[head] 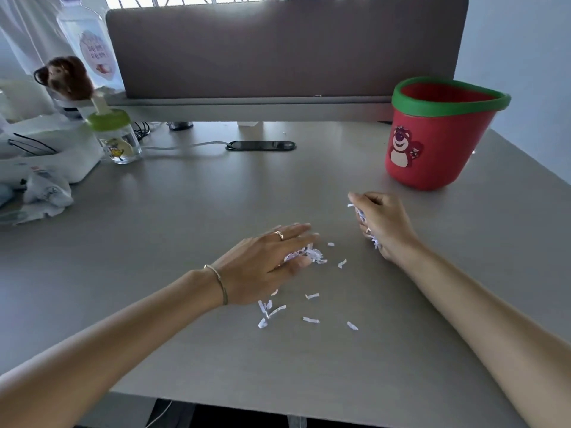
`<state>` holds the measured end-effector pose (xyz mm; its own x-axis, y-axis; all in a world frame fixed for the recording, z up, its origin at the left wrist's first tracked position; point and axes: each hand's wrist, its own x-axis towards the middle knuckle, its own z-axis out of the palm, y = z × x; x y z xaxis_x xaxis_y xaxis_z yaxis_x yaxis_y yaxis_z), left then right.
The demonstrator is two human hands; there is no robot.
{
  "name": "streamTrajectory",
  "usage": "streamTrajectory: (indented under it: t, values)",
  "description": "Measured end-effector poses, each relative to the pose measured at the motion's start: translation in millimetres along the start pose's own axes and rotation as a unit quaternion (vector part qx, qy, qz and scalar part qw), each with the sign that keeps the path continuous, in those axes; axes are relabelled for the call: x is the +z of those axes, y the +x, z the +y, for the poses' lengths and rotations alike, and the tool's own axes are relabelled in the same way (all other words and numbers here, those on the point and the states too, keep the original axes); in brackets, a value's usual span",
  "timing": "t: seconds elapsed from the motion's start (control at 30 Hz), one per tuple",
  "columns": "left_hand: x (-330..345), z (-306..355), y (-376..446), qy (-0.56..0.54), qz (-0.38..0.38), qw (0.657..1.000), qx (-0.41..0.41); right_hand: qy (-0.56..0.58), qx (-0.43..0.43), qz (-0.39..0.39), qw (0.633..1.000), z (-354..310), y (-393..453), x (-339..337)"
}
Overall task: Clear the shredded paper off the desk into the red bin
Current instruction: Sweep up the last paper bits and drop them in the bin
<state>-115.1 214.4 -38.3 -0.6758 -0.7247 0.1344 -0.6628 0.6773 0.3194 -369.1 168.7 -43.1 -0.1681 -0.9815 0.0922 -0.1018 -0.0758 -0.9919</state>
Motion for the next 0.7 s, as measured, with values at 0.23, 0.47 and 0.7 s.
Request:
streamTrajectory:
  t: [0.23, 0.47, 0.7]
  values:
    - [-0.4, -22.7, -40.2, 0.118, -0.092, 0.985, -0.087, -0.005, 0.011, 0.002, 1.0, -3.6, -2.8, 1.2]
    - [16.0, -8.2, 14.3, 0.098, -0.006, 0.99, -0.103, -0.002, 0.009, -0.003, 1.0, -3.7, -4.7, 0.1]
    - [11.6, 1.8, 48.0, 0.245, 0.056, 0.962, -0.11, -0.047, -0.012, -0.005, 0.999, -5.2, -6.4, 1.7]
